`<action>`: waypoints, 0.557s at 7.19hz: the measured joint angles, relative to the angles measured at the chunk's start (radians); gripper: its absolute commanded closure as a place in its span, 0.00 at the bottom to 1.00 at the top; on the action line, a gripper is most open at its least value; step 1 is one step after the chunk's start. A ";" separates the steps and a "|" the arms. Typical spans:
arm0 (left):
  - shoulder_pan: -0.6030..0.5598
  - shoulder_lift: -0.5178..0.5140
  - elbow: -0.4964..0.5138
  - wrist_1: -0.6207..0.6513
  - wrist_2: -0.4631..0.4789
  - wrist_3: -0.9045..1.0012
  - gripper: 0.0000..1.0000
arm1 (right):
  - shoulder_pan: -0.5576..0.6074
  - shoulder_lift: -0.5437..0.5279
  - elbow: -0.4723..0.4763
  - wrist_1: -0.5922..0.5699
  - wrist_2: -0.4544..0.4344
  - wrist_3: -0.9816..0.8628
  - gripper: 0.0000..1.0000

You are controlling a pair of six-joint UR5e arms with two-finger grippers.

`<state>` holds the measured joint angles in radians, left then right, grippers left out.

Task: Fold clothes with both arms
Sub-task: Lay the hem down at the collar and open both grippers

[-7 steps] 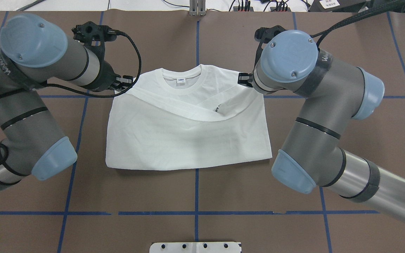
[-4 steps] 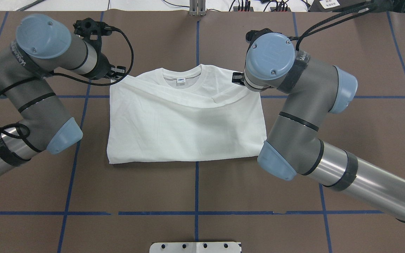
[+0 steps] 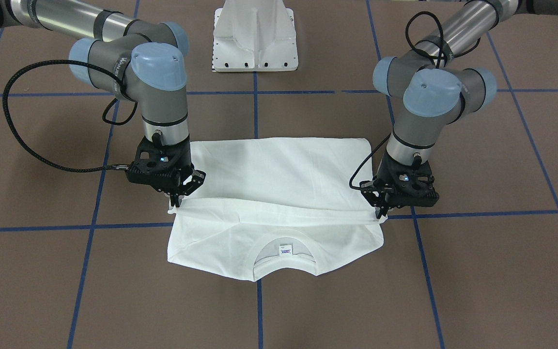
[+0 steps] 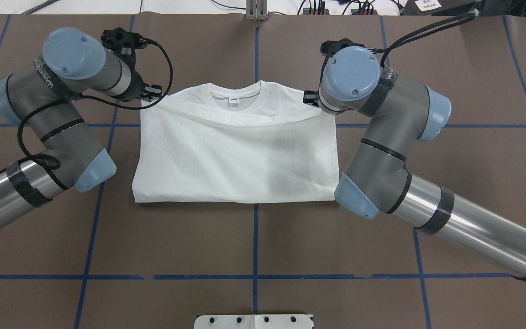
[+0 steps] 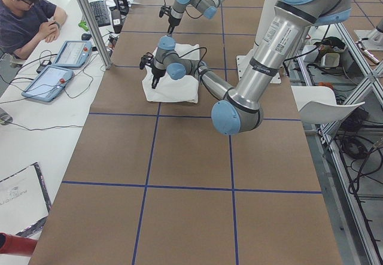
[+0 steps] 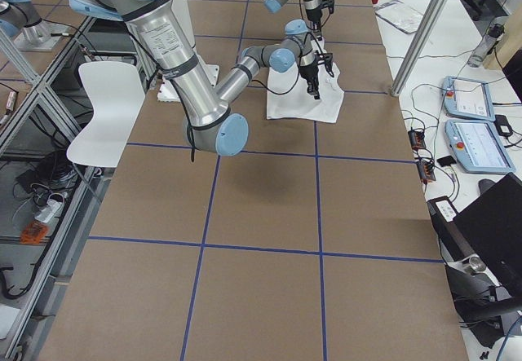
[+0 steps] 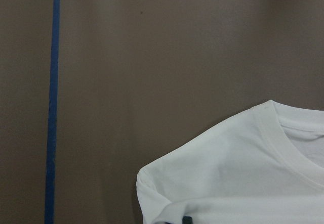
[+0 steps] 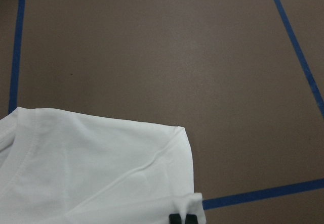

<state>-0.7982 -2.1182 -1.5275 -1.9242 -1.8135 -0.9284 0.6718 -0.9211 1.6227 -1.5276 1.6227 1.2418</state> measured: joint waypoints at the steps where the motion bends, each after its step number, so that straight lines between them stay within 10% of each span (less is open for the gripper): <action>1: 0.010 -0.002 0.008 -0.001 0.003 0.000 1.00 | 0.003 -0.011 -0.001 0.002 0.002 -0.010 1.00; 3: 0.020 0.001 0.011 0.000 0.005 0.000 1.00 | 0.005 -0.029 -0.001 -0.001 0.004 -0.025 1.00; 4: 0.021 0.003 0.011 0.000 0.005 0.003 0.60 | 0.009 -0.034 -0.001 -0.003 0.012 -0.027 0.21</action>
<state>-0.7769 -2.1148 -1.5161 -1.9238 -1.8090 -0.9257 0.6805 -0.9554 1.6215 -1.5310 1.6351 1.2153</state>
